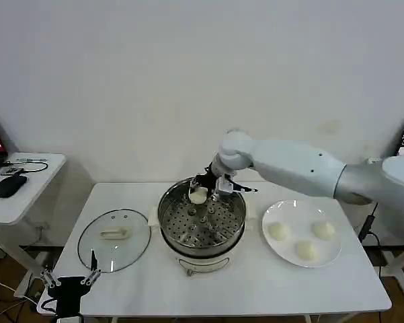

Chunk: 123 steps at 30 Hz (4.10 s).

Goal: Take steamed baozi put them in steamer then cover it.

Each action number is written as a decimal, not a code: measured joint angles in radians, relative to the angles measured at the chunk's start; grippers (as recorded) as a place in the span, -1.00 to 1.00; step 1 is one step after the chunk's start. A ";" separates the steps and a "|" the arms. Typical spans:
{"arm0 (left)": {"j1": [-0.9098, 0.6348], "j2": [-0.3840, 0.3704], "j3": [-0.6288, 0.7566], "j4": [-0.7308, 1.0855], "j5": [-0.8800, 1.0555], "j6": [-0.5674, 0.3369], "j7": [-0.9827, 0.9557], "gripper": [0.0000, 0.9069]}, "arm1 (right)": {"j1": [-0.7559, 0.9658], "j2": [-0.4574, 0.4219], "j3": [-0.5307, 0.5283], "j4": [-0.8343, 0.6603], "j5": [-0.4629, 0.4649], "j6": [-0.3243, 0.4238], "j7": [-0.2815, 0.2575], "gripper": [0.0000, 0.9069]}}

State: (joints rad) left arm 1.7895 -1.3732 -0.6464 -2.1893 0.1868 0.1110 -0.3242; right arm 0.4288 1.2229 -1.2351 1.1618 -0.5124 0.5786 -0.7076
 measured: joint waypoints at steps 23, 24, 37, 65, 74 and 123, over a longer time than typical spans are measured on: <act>0.017 -0.008 0.019 -0.011 0.013 0.000 -0.002 1.00 | 0.072 -0.029 -0.046 0.040 0.086 -0.043 -0.017 1.00; 0.018 -0.007 0.020 -0.012 0.013 0.000 -0.002 1.00 | 0.088 -0.040 -0.056 0.057 0.111 -0.067 -0.019 1.00; 0.019 0.019 0.036 -0.034 0.025 0.026 0.048 1.00 | 0.230 -0.315 -0.134 0.251 0.374 -0.426 -0.039 1.00; 0.013 0.057 0.047 -0.007 0.076 0.030 0.086 1.00 | -0.140 -0.735 0.070 0.402 0.512 -0.802 -0.165 1.00; 0.020 0.053 0.030 -0.001 0.077 0.029 0.083 1.00 | -0.285 -0.658 0.178 0.281 0.499 -0.791 -0.208 1.00; 0.035 0.042 0.020 0.007 0.080 0.017 0.057 1.00 | -0.307 -0.472 0.255 0.026 0.460 -0.730 -0.297 0.07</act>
State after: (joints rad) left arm 1.8247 -1.3312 -0.6268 -2.1827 0.2669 0.1281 -0.2675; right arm 0.1217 0.7511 -0.9800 1.1873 -0.0521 -0.1510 -1.0043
